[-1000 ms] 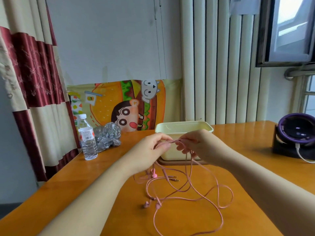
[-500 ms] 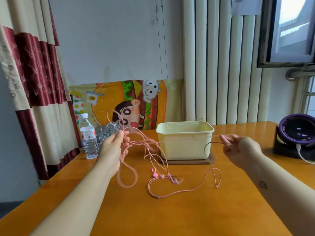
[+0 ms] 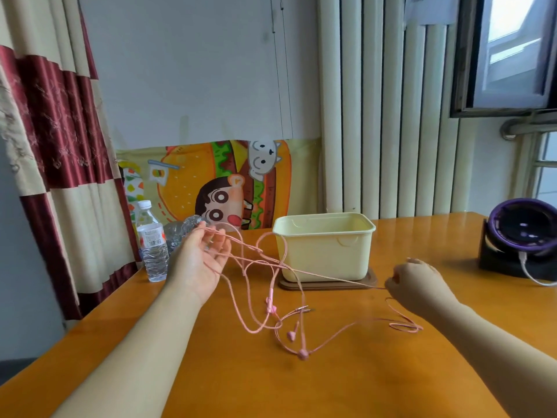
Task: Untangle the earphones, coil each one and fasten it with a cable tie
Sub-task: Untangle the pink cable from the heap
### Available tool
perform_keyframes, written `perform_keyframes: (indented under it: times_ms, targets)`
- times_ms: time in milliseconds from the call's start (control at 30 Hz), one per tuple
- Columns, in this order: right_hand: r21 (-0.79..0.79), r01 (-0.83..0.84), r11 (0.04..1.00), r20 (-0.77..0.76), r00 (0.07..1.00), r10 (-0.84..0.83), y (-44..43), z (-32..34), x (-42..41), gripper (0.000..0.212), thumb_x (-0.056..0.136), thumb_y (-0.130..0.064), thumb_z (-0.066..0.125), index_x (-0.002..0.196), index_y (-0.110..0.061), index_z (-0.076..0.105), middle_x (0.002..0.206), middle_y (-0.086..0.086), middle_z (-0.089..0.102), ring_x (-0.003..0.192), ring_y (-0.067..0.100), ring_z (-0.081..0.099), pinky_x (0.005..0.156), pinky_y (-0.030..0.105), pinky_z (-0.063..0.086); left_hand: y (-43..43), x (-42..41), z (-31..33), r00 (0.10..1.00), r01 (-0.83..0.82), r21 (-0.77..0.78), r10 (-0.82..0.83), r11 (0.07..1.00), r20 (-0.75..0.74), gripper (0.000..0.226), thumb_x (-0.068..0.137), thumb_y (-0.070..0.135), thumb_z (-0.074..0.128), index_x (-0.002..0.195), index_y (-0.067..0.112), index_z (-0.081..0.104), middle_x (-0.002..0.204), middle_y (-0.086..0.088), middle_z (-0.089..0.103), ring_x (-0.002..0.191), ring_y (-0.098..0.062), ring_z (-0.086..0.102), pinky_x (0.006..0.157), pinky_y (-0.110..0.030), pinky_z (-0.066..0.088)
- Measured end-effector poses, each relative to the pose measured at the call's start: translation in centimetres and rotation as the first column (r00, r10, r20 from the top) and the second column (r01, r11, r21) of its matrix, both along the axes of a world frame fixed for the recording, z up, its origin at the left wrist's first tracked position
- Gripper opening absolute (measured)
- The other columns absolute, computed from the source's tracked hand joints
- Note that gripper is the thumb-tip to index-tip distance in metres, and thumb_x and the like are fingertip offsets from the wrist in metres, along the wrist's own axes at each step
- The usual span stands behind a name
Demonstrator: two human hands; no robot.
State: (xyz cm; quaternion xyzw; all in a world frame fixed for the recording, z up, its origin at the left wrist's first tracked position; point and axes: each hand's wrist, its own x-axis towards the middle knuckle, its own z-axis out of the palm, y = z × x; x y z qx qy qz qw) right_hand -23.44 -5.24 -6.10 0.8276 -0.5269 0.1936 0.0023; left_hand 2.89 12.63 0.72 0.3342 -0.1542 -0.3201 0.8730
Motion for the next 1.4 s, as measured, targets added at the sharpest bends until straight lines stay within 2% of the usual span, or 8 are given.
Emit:
perform_keyframes:
  times_ms: [267, 400, 533, 633, 800, 967, 1100, 1400]
  targets:
    - [0.034, -0.015, 0.999, -0.217, 0.976, 0.021, 0.0, -0.2, 0.6, 0.04, 0.084, -0.038, 0.067, 0.116, -0.02, 0.051, 0.099, -0.004, 0.061, 0.087, 0.014, 0.06, 0.075, 0.025, 0.055, -1.2, -2.1, -0.5, 0.995, 0.096, 0.06, -0.096, 0.994, -0.005, 0.023, 0.094, -0.001, 0.041, 0.098, 0.018, 0.053, 0.09, -0.003, 0.058, 0.056, -0.005, 0.048, 0.038, -0.012, 0.031]
    - [0.068, -0.071, 0.995, -0.287, 0.954, 0.088, 1.5, 1.9, 2.1, 0.068, 0.076, -0.05, 0.071, 0.128, -0.02, 0.039, 0.122, 0.0, 0.052, 0.109, 0.019, 0.054, 0.095, 0.035, 0.045, -2.1, -4.3, -0.2, 0.984, 0.176, 0.079, -0.178, 0.981, 0.018, 0.022, 0.097, 0.003, 0.038, 0.097, 0.019, 0.053, 0.091, -0.003, 0.059, 0.066, -0.009, 0.049, 0.042, -0.014, 0.035]
    - [0.006, -0.356, 0.935, 0.221, 0.912, 0.346, 4.6, 4.8, 3.9, 0.041, 0.084, -0.035, 0.067, 0.119, -0.021, 0.054, 0.122, -0.002, 0.057, 0.113, 0.018, 0.053, 0.094, 0.033, 0.046, -2.5, -5.8, 0.8, 0.978, 0.21, 0.026, -0.21, 0.977, 0.017, 0.024, 0.098, 0.001, 0.037, 0.092, 0.017, 0.054, 0.089, -0.003, 0.06, 0.068, -0.01, 0.05, 0.043, -0.015, 0.039]
    - [0.346, -0.754, 0.558, 0.696, 0.606, 0.386, 8.2, 6.4, 5.4, 0.038, 0.081, -0.043, 0.068, 0.106, -0.015, 0.061, 0.101, 0.003, 0.07, 0.097, 0.019, 0.066, 0.087, 0.03, 0.053, -2.9, -6.5, 1.5, 0.977, 0.214, -0.009, -0.214, 0.977, 0.013, 0.024, 0.098, 0.001, 0.036, 0.091, 0.018, 0.053, 0.087, -0.002, 0.06, 0.068, -0.01, 0.051, 0.044, -0.014, 0.041]
    - [0.528, -0.838, 0.137, 0.779, 0.542, 0.316, 9.5, 5.7, 5.6, 0.017, 0.089, -0.016, 0.062, 0.102, -0.006, 0.06, 0.074, 0.015, 0.054, 0.059, 0.011, 0.062, 0.073, 0.026, 0.055, -2.7, -5.9, 1.6, 0.987, 0.163, -0.058, -0.163, 0.985, -0.001, 0.02, 0.1, 0.006, 0.039, 0.091, 0.017, 0.054, 0.089, -0.002, 0.06, 0.071, -0.01, 0.055, 0.051, -0.019, 0.048]
    - [0.271, -0.575, 0.772, 0.945, 0.312, -0.099, 5.5, 6.8, 3.4, 0.023, 0.092, 0.001, 0.05, 0.11, 0.002, 0.064, 0.052, -0.004, 0.051, 0.041, 0.005, 0.044, 0.059, 0.022, 0.054, -1.3, -1.7, -0.2, 0.997, 0.083, 0.054, -0.083, 0.995, 0.0, 0.021, 0.103, 0.02, 0.037, 0.095, 0.013, 0.055, 0.092, -0.005, 0.06, 0.087, -0.018, 0.062, 0.066, -0.034, 0.051]
    - [0.307, -0.496, 0.812, 0.906, -0.109, -0.409, 2.2, 7.0, 1.3, 0.015, 0.094, -0.02, 0.055, 0.098, -0.01, 0.065, 0.059, 0.001, 0.043, 0.054, 0.013, 0.043, 0.065, 0.029, 0.05, -0.1, 1.4, -2.5, 0.986, 0.153, 0.278, -0.165, 0.948, 0.02, 0.019, 0.103, 0.019, 0.035, 0.098, 0.01, 0.051, 0.1, -0.012, 0.062, 0.097, -0.028, 0.063, 0.07, -0.041, 0.051]
    - [0.323, -0.593, 0.738, 0.862, 0.507, 0.03, 4.4, 7.5, 3.5, 0.037, 0.087, -0.047, 0.056, 0.07, -0.014, 0.058, 0.047, -0.008, 0.031, 0.047, 0.01, 0.024, 0.047, 0.024, 0.021, 0.7, 1.1, -4.0, 0.595, -0.257, 0.912, -0.691, 0.321, 0.411, 0.046, 0.102, 0.036, 0.037, 0.085, 0.003, 0.065, 0.086, -0.01, 0.07, 0.064, -0.015, 0.065, 0.062, -0.025, 0.053]
